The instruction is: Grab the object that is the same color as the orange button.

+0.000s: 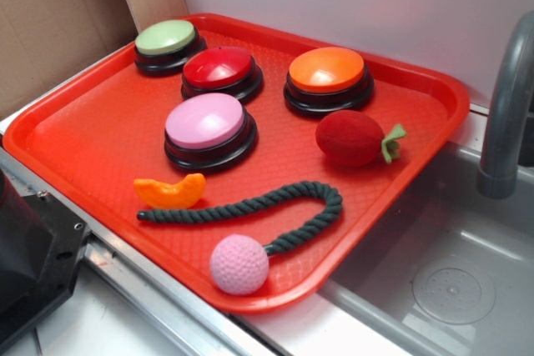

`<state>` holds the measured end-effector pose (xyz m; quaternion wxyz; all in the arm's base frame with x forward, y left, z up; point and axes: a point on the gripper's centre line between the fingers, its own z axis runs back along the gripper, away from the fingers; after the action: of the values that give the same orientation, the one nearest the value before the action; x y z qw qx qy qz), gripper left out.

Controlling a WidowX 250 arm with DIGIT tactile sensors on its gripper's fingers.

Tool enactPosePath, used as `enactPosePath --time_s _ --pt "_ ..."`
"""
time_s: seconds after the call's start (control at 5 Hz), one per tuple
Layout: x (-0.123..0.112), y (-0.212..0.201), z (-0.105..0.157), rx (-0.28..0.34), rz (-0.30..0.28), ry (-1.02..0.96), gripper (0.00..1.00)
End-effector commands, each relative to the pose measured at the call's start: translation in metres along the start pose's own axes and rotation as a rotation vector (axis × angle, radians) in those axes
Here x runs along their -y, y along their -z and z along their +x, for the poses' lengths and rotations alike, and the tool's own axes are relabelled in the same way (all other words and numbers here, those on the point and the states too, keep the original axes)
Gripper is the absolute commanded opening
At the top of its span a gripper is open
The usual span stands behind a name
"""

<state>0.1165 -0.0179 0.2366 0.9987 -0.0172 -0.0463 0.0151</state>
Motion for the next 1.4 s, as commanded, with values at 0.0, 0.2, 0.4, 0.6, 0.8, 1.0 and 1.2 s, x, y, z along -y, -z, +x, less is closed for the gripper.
enactPosePath --time_s 0.0,0.2,0.4,0.6,0.8,1.0,1.2 --pt "0.0 0.0 0.0 0.0 0.0 0.0 1.0" --pt "0.008 0.024 0.009 -0.037 0.02 0.196 1.0" --pt "0.015 0.051 0.016 -0.037 0.058 0.322 1.0" --pt "0.021 0.084 0.019 -0.057 0.064 0.389 1.0" --pt "0.025 0.117 0.018 -0.042 0.073 0.4 1.0" --pt "0.025 0.151 0.019 -0.057 0.071 0.408 1.0" --pt "0.023 0.177 0.015 -0.097 0.046 0.397 1.0"
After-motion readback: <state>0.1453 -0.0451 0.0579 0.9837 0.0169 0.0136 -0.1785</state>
